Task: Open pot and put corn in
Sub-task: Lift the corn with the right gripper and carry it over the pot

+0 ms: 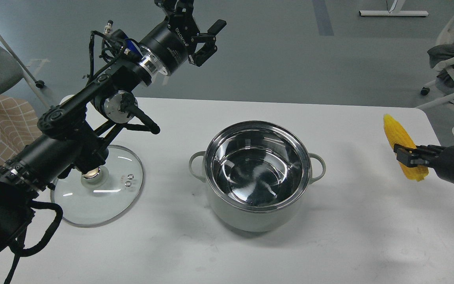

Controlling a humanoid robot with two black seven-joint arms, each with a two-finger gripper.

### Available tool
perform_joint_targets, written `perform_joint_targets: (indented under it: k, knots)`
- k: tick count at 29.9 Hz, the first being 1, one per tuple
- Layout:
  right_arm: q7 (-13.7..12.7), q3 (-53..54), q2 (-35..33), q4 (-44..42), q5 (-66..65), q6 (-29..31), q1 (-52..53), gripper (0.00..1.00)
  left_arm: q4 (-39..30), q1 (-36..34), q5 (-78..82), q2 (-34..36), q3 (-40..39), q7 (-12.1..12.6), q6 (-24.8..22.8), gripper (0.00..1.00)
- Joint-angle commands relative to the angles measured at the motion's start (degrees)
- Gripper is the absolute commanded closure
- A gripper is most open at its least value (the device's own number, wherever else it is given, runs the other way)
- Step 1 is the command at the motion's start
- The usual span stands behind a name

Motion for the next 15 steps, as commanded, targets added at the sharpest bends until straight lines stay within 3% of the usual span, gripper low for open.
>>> perform_joint_targets:
  k: [1,15]
  knots:
    - [0.00,0.02,-2.41,2.20,0.33,0.16,2.22,1.00,0.01,-0.22,0.08,-0.24,0.12,0.09,0.09,0.06]
    - [-0.09,-3.84,-2.33,2.90,0.60,5.52,19.53,1.00,0.01,-0.66,-0.01,-0.16,0.03,0.09,0.17,0.06]
